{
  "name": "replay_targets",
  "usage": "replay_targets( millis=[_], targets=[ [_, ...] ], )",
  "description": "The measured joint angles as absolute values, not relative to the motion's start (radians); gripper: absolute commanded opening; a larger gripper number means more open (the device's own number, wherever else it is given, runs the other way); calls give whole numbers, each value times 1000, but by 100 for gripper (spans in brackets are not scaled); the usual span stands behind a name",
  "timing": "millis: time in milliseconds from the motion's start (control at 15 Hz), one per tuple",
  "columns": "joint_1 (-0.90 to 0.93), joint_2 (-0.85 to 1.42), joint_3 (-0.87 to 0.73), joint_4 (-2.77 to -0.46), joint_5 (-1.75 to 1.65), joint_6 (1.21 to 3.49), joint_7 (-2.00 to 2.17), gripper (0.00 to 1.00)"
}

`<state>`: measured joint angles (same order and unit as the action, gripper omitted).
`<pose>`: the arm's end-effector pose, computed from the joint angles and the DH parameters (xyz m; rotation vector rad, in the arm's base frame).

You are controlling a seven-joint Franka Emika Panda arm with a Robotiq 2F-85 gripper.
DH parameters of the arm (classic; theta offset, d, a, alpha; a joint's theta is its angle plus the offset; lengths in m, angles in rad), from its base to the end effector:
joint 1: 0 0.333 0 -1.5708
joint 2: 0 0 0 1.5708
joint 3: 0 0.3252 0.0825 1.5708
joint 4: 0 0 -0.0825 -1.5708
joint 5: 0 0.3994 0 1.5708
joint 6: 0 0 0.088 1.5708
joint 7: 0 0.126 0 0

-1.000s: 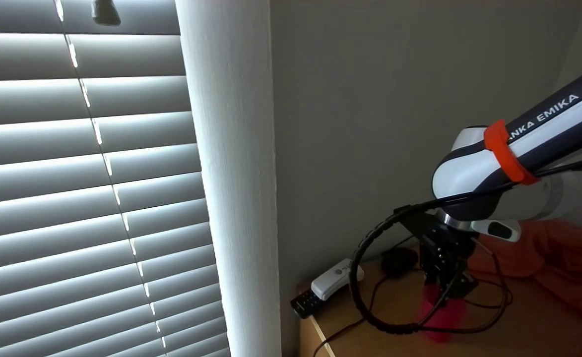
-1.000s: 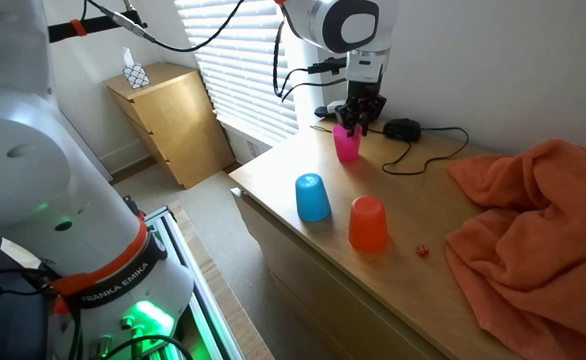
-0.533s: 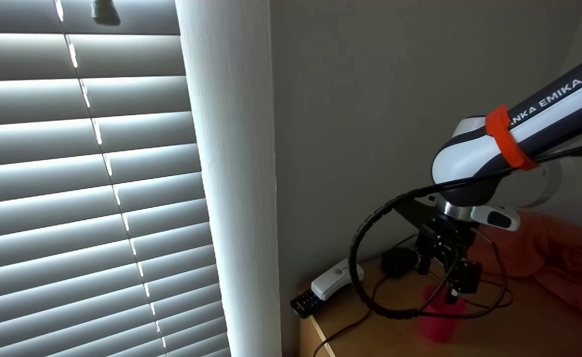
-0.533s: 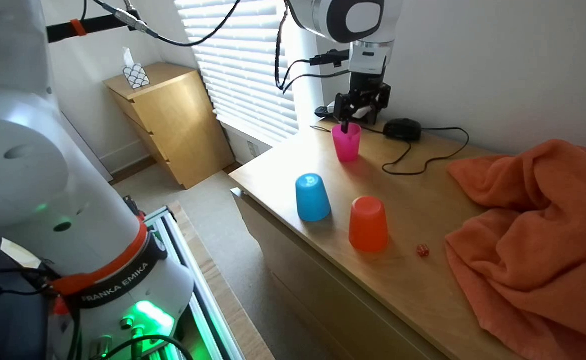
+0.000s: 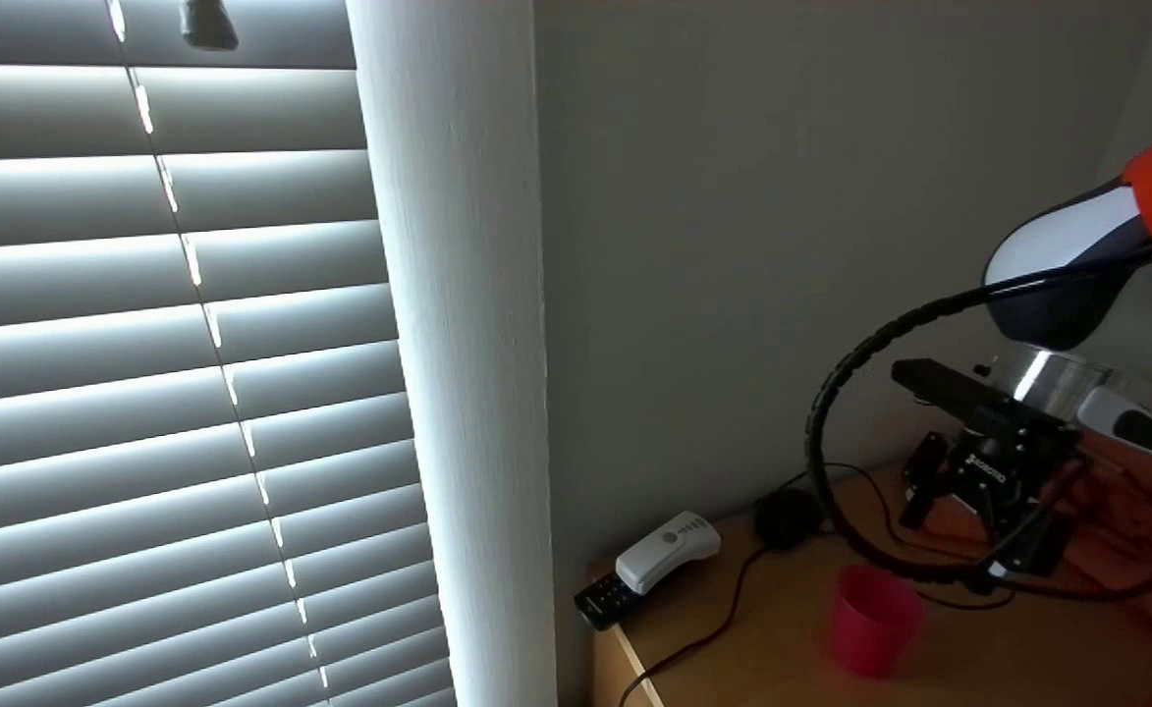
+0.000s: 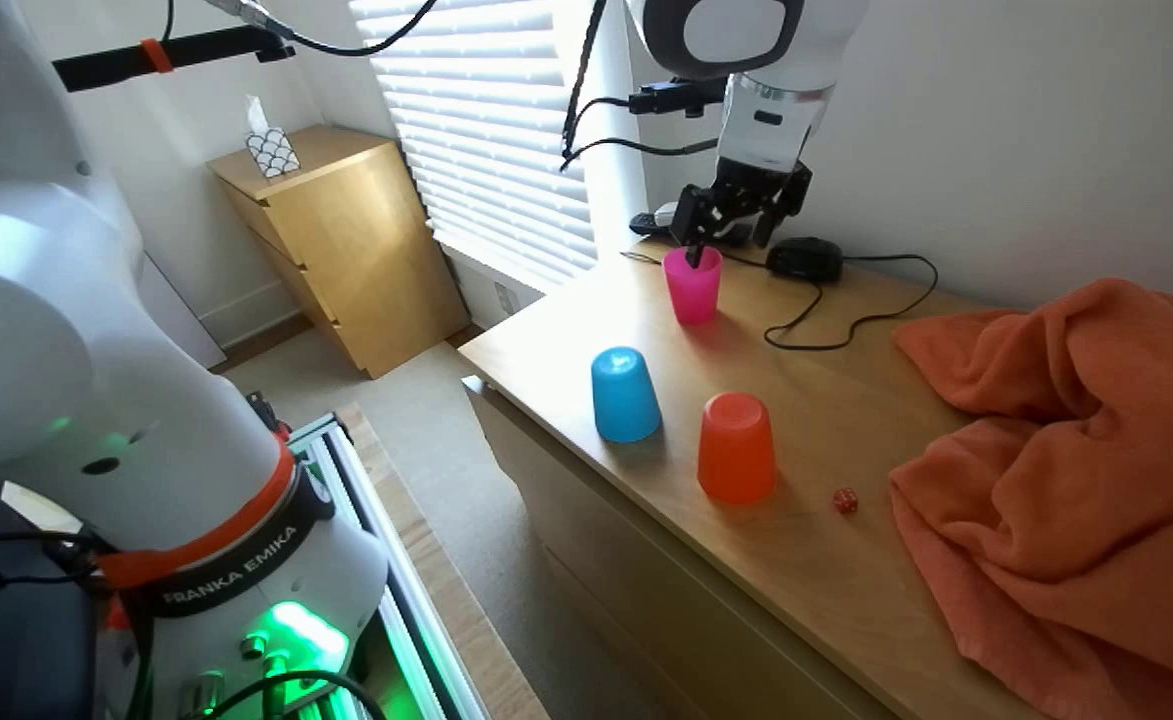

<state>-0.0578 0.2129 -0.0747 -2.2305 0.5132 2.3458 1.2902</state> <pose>0.5444 -0.0589 0.2490 -1.7946 2.2660 0.3765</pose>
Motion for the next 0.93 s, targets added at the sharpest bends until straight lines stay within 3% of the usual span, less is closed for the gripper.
replay_targets(
  millis=[933],
  targets=[
    [-82, 176, -116, -2293, 359, 2244, 1234, 100]
  ],
)
